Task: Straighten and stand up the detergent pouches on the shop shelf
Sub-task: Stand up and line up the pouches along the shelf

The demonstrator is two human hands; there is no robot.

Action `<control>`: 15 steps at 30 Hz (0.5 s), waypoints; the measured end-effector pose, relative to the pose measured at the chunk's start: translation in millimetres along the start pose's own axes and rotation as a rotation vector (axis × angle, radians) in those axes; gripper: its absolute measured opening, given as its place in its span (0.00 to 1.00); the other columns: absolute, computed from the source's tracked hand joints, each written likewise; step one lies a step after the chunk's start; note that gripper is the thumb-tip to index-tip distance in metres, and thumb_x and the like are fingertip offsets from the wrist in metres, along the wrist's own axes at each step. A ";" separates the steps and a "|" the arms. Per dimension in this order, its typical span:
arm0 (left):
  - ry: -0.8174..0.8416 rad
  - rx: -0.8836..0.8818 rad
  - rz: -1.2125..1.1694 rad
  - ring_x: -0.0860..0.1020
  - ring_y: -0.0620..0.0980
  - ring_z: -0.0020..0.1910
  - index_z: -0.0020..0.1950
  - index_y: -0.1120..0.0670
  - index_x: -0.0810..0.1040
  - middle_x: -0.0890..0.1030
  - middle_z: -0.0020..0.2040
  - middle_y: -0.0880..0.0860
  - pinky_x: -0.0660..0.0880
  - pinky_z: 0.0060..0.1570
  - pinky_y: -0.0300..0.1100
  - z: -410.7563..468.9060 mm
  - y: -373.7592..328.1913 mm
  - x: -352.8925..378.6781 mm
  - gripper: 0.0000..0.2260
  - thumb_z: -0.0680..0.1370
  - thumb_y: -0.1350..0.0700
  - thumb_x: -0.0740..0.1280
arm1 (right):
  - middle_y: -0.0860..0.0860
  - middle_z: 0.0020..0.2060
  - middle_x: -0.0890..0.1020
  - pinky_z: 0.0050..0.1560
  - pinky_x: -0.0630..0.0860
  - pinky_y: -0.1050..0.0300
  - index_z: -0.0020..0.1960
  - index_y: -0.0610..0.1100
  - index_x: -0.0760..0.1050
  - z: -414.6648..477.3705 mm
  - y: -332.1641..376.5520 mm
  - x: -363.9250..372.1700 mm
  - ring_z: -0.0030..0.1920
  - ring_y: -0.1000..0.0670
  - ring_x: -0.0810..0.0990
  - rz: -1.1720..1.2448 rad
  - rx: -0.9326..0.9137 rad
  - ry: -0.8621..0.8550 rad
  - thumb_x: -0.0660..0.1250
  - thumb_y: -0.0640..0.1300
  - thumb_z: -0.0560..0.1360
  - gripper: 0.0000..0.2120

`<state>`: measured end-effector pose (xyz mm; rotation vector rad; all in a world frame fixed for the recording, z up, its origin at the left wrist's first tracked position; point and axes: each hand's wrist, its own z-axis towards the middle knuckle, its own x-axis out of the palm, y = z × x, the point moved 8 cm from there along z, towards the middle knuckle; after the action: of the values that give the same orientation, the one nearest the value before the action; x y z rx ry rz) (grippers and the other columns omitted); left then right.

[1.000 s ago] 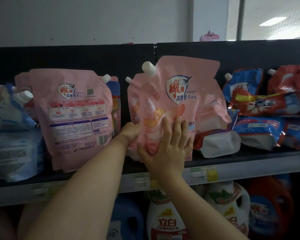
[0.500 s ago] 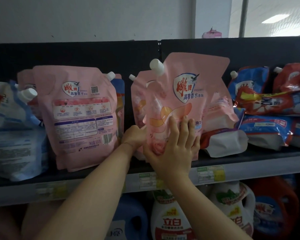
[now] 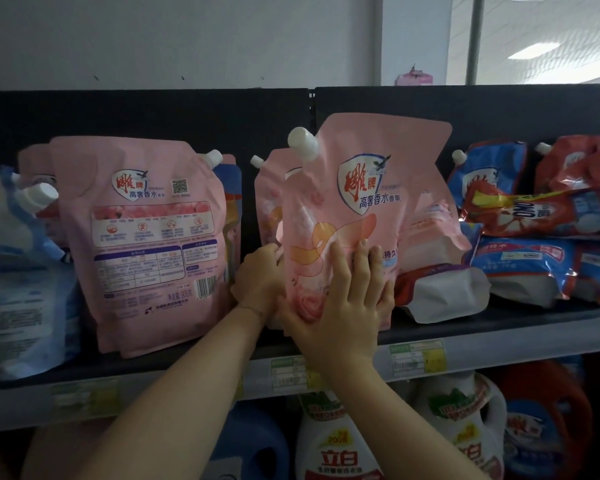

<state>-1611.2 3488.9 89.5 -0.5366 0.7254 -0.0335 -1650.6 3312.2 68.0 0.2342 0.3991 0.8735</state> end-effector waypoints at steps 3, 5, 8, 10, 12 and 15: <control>-0.067 0.102 -0.019 0.76 0.46 0.37 0.42 0.50 0.74 0.75 0.36 0.46 0.70 0.36 0.40 -3.3 -5.7 -3.7 0.10 0.81 0.48 0.60 | 0.38 0.74 0.63 0.68 0.58 0.28 0.75 0.45 0.56 -0.2 0.7 -1.2 0.76 0.37 0.56 -0.006 -0.012 -0.006 0.61 0.70 0.67 0.45; -0.133 0.097 -0.104 0.75 0.48 0.34 0.40 0.51 0.73 0.74 0.33 0.47 0.70 0.35 0.41 -6.9 -6.5 -11.8 0.10 0.81 0.51 0.60 | 0.38 0.74 0.62 0.67 0.59 0.28 0.75 0.45 0.56 -0.9 0.6 -0.5 0.76 0.37 0.55 -0.012 -0.014 0.002 0.61 0.70 0.67 0.45; -0.256 0.071 -0.171 0.69 0.45 0.29 0.34 0.48 0.67 0.69 0.29 0.46 0.65 0.32 0.40 -15.9 -9.4 -29.9 0.14 0.81 0.56 0.61 | 0.38 0.74 0.62 0.67 0.59 0.28 0.75 0.45 0.56 -1.0 1.6 0.6 0.76 0.37 0.56 -0.016 -0.016 0.013 0.60 0.70 0.68 0.44; -0.268 0.048 -0.215 0.65 0.43 0.27 0.31 0.47 0.62 0.67 0.27 0.46 0.60 0.30 0.38 -19.1 -9.1 -35.2 0.18 0.81 0.57 0.61 | 0.38 0.74 0.62 0.68 0.59 0.29 0.75 0.45 0.56 -0.5 2.0 1.6 0.76 0.37 0.56 -0.018 -0.014 0.028 0.60 0.69 0.68 0.44; -0.233 0.014 -0.247 0.66 0.45 0.27 0.30 0.47 0.63 0.68 0.27 0.47 0.58 0.30 0.38 -18.8 -6.6 -37.5 0.19 0.80 0.55 0.61 | 0.38 0.74 0.62 0.68 0.59 0.29 0.75 0.45 0.55 -0.2 2.0 3.0 0.76 0.37 0.55 -0.018 -0.010 0.048 0.59 0.69 0.68 0.44; -0.137 -0.110 -0.318 0.70 0.51 0.30 0.30 0.52 0.68 0.70 0.28 0.50 0.62 0.32 0.39 -13.3 -1.1 -37.6 0.18 0.80 0.50 0.60 | 0.39 0.75 0.62 0.68 0.58 0.29 0.75 0.45 0.55 0.0 1.8 4.6 0.76 0.38 0.55 -0.020 -0.003 0.072 0.59 0.70 0.68 0.44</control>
<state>-1647.9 3489.8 105.2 -0.7484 0.5052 -0.2519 -1649.2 3316.9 67.5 0.1961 0.4661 0.8641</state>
